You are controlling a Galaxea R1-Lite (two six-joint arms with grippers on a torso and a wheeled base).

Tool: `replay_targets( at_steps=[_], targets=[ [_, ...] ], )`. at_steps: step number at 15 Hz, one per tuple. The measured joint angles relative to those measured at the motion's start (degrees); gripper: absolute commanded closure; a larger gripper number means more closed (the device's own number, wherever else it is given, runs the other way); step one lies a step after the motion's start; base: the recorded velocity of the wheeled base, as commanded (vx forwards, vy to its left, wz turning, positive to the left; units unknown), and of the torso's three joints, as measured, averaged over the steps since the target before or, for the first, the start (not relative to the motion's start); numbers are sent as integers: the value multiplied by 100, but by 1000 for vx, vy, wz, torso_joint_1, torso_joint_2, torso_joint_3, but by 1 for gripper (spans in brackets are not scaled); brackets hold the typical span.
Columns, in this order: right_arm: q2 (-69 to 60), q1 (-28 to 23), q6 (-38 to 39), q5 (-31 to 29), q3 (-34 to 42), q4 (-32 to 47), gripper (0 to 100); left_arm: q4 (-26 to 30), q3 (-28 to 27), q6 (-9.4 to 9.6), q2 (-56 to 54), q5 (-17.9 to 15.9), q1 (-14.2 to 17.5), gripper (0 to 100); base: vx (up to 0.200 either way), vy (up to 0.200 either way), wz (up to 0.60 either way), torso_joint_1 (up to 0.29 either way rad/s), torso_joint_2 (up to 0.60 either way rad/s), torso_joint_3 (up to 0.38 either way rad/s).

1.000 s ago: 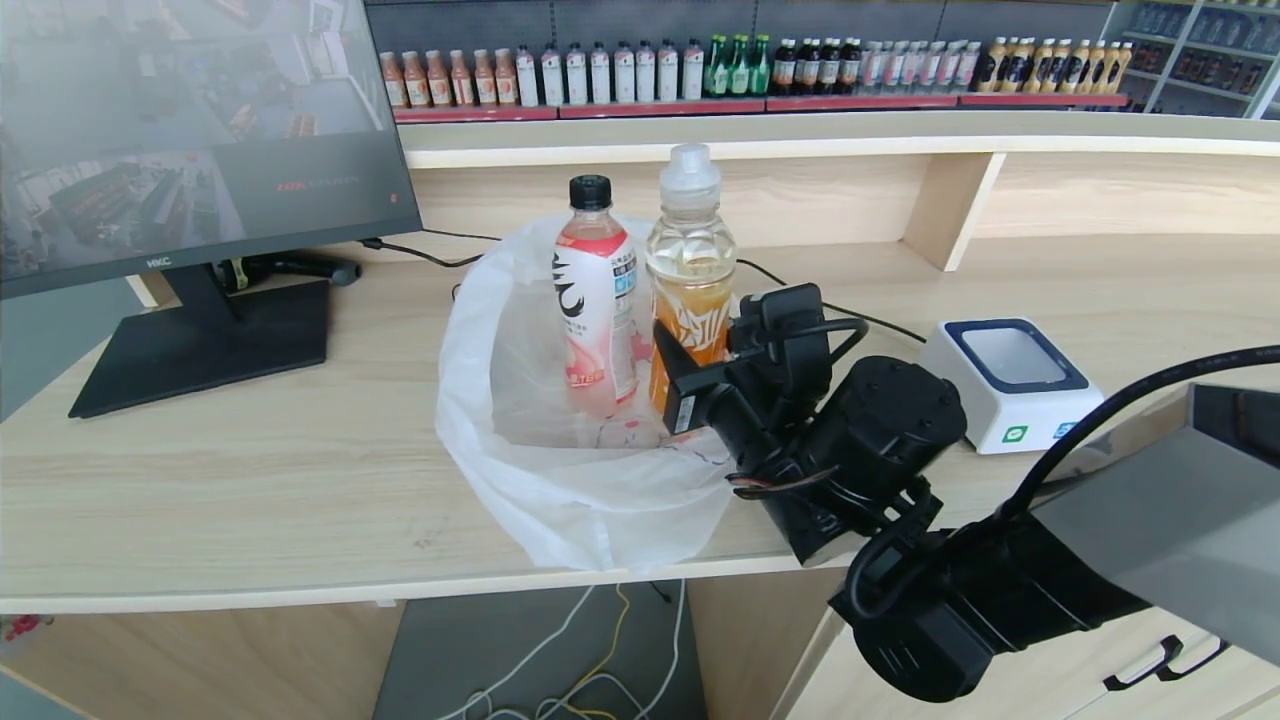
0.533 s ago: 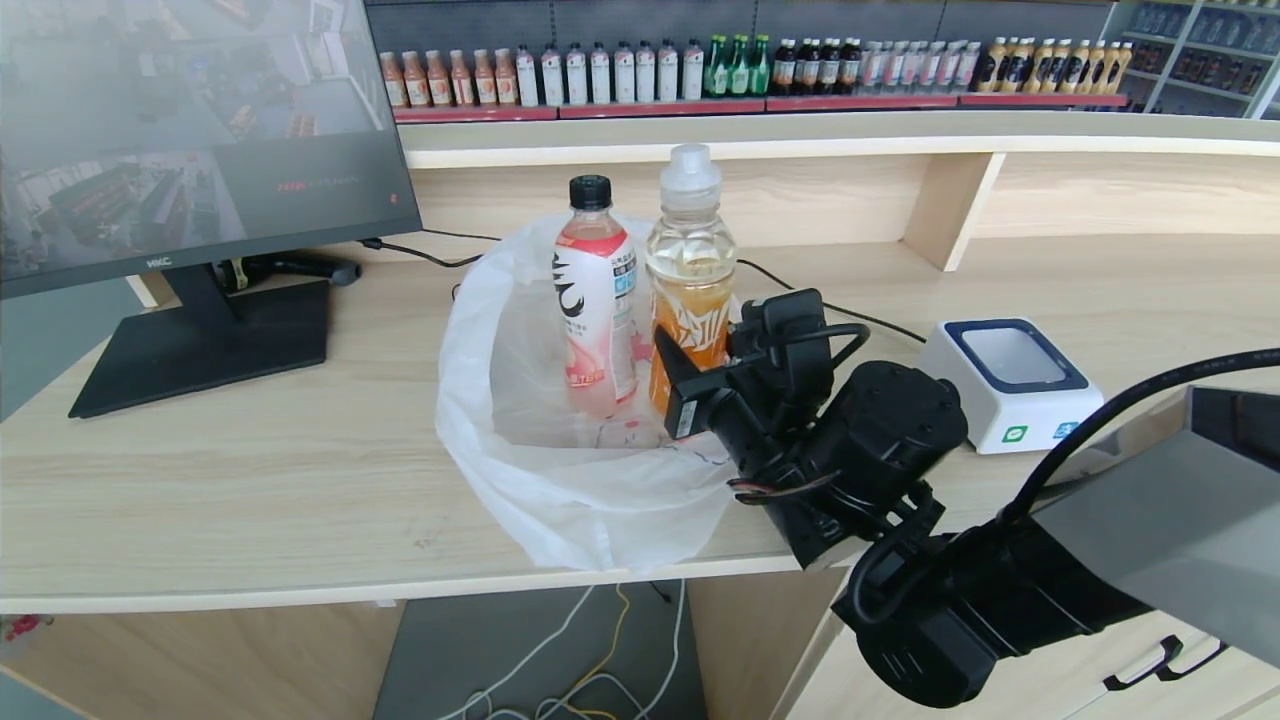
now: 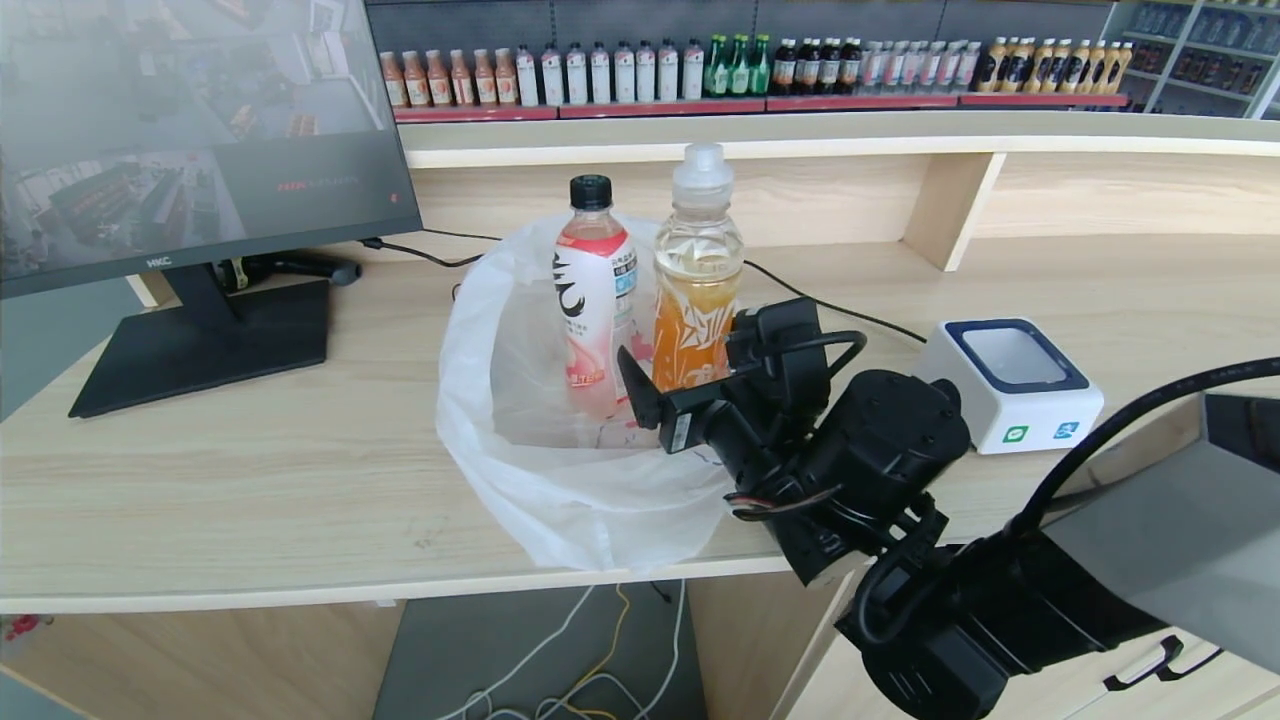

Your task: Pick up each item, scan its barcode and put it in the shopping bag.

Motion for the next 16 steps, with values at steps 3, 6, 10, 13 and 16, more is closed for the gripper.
replay_targets(
  at_steps=[3,6,10,13,16],
  targets=[
    [-134,15,7,1,129,-6,0,0,0,-2,0,0,0,0,0,0,0,0,0,0],
    [-341,15,10,0,268,-6,0,0,0,0,0,0,0,0,0,0,0,0,0,0],
    [-907,-93,7,1,717,-11,0,1,0,0,0,0,0,0,0,0,0,0,0,0],
    [-1703,-516,11,28,1574,-9,0,-2,0,0,0,0,0,0,0,0,0,0,0,0],
    [-2667,-1135,18,143,2672,-2,0,0,0,0,0,0,0,0,0,0,0,0,0,0]
  ],
)
